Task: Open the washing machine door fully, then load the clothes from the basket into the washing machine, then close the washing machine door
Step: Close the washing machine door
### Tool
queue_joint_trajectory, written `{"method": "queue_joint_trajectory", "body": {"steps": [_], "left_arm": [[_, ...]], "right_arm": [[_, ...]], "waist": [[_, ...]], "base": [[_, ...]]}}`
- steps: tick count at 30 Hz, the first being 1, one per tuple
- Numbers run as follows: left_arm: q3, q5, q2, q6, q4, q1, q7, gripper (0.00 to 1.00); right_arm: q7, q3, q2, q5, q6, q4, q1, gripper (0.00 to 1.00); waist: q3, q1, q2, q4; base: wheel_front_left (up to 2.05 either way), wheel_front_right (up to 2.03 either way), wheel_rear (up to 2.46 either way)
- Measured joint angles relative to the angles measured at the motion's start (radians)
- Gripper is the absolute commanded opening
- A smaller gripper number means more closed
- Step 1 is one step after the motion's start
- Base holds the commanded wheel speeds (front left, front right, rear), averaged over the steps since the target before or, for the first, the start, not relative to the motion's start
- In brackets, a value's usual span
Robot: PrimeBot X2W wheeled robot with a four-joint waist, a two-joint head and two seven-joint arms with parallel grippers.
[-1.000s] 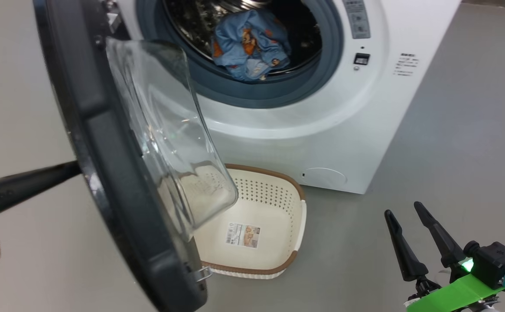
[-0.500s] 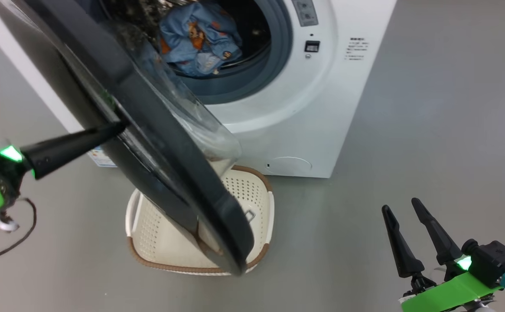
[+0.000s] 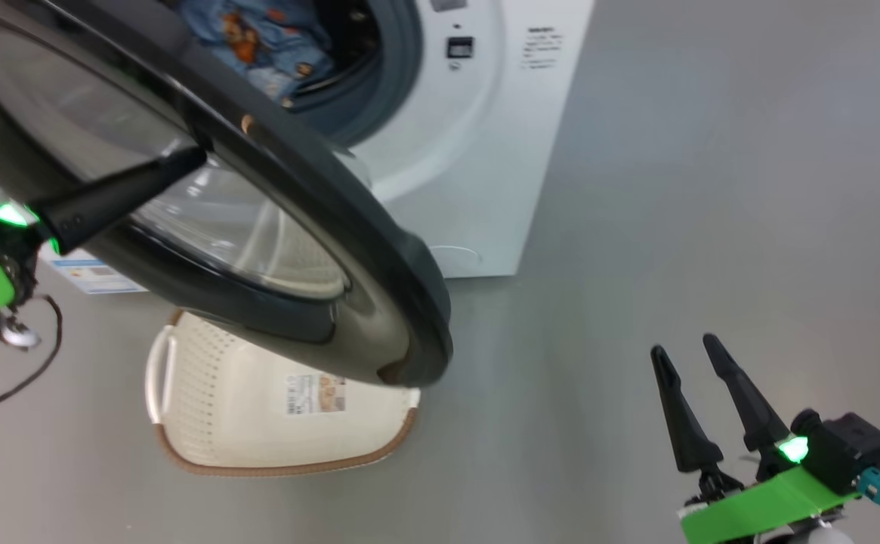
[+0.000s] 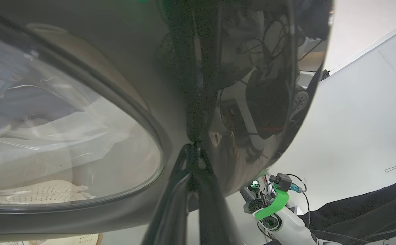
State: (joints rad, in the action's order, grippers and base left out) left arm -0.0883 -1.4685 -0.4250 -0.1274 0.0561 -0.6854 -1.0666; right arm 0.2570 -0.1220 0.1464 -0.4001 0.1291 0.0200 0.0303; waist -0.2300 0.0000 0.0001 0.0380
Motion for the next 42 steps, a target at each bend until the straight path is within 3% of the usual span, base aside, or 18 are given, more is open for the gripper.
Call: {"method": "queue_joint_trajectory", "body": {"steps": [23, 35, 42], "left_arm": [[-0.044, 0.070, -0.069, 0.000, -0.254, -0.239, 0.212, 0.00], [-0.118, 0.026, -0.090, 0.000, -0.257, -0.237, 0.243, 0.00], [-0.143, -0.011, -0.101, 0.000, -0.231, -0.157, 0.270, 0.00]], "right_arm": [[0.000, -0.022, -0.065, 0.021, 0.000, -0.010, 0.076, 1.00], [0.000, -0.021, -0.068, 0.022, 0.000, -0.006, 0.076, 1.00], [0.000, -0.021, -0.044, 0.022, 0.000, 0.002, 0.076, 1.00]], "waist": [[-0.122, 0.0000, 0.0000, 0.150], [-0.107, 0.0000, 0.0000, 0.124], [-0.079, 0.0000, 0.0000, 0.096]], "base": [[0.00, 0.00, 0.00], [0.00, 0.00, 0.00], [0.00, 0.00, 0.00]]}}
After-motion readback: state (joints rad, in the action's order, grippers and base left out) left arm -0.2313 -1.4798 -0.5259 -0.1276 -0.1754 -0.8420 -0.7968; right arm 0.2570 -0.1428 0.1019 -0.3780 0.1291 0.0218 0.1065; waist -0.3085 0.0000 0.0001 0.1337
